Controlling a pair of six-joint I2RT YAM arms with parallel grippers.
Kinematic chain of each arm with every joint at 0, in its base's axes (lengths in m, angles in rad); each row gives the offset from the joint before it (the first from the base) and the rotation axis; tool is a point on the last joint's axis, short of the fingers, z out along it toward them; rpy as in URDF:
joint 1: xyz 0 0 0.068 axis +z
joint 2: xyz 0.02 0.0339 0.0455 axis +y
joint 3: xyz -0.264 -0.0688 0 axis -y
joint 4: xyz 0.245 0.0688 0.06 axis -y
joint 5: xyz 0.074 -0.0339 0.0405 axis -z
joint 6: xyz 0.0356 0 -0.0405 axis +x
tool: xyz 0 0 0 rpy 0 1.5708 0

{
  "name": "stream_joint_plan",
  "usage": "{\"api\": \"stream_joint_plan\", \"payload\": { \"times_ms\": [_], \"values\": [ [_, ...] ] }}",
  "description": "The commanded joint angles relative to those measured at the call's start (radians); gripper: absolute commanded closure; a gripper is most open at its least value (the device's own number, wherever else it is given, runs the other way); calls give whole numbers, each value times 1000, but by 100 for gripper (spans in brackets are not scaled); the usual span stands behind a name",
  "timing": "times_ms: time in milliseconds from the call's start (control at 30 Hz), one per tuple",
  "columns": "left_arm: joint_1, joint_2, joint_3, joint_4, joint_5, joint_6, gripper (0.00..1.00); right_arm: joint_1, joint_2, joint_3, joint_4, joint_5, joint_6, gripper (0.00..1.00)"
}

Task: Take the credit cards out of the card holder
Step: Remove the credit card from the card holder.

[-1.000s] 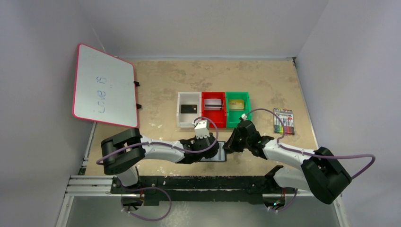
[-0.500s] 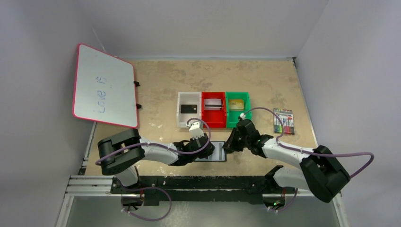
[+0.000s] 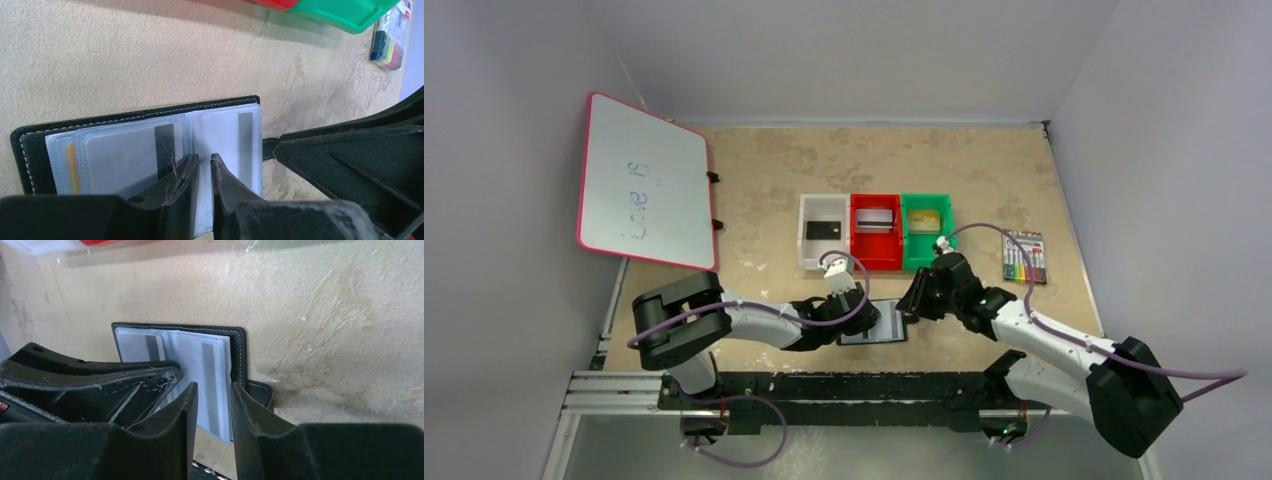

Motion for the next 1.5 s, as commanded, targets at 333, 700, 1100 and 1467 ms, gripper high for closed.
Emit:
{"api": "stream_joint_plan", "payload": {
  "times_ms": [333,700,1100,1467],
  "values": [
    [-5,9,-11,46,77,10,86,8,177,-9,155,-142,-75,72],
    [0,5,-20,132,112,27,86,16,279,-22,157,-87,-66,79],
    [18,-28,-96,332,152,9,86,18,233,-40,169,-78,-42,82],
    [18,-136,10,-173,-42,53,85,18,20,23,-58,9,-32,72]
  ]
}}
